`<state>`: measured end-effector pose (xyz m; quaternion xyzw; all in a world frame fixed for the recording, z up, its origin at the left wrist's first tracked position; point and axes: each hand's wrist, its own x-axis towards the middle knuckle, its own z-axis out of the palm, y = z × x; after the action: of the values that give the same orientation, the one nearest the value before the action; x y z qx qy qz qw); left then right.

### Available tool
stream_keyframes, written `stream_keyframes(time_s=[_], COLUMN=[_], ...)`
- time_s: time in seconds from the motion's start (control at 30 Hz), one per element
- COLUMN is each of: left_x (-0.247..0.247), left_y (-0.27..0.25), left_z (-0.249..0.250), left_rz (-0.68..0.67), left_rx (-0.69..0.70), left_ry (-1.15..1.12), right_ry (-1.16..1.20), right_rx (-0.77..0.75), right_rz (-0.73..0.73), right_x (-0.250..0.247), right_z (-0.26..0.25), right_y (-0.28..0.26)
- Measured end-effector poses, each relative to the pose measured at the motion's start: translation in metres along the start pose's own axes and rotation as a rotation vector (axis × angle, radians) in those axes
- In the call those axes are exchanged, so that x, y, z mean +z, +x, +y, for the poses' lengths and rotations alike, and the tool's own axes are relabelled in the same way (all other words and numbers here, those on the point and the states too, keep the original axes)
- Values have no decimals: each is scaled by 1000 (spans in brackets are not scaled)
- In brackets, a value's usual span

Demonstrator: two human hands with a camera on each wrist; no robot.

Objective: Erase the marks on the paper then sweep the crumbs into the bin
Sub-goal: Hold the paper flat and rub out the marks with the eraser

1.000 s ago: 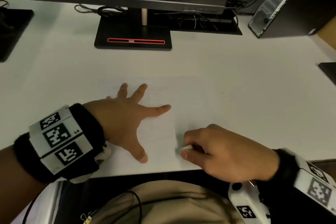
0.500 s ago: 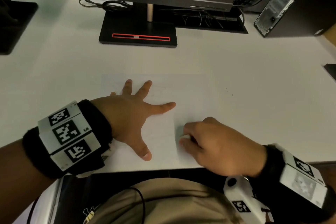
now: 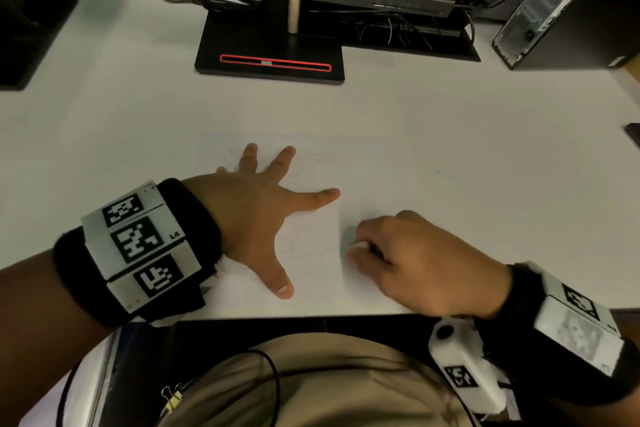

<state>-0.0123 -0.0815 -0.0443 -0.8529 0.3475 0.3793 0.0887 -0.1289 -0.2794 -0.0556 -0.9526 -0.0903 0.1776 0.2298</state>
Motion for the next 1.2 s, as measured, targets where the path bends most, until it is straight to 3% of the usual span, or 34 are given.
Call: stream_keyframes(time_s=[0.1,0.23,0.37,0.53,0.67,0.8,0.93,1.07,1.2], left_x=[1,1,0,1,1,0,0,0,0], left_y=[0,0,-2,-1,-2,-2,-2,-3,-2], left_z=[0,-1,0,0,0,1,2,1,0], left_rz=[-3,9,4,7,12,7,2,10,6], left_rx=[2,16,11,10,14,12,11,12,16], left_ry=[-9,-6,-16,-7,-12,-17,-17,-32,-23], right_ry=[3,-1,13,27,15,6,-34,11,12], right_rx=[-57,6,-85,-6,-85,-2,-76,56,-31], right_rz=[-102,0,-106,-15,-108,-22,-120,-14,-85], right_x=[12,0,11,-2,8,-8,2,-19,-3], right_z=[-12,-1,-16,-3,-16,-1,-18,6,-8], right_y=[-4,4,-1,10,6,17,10,25,19])
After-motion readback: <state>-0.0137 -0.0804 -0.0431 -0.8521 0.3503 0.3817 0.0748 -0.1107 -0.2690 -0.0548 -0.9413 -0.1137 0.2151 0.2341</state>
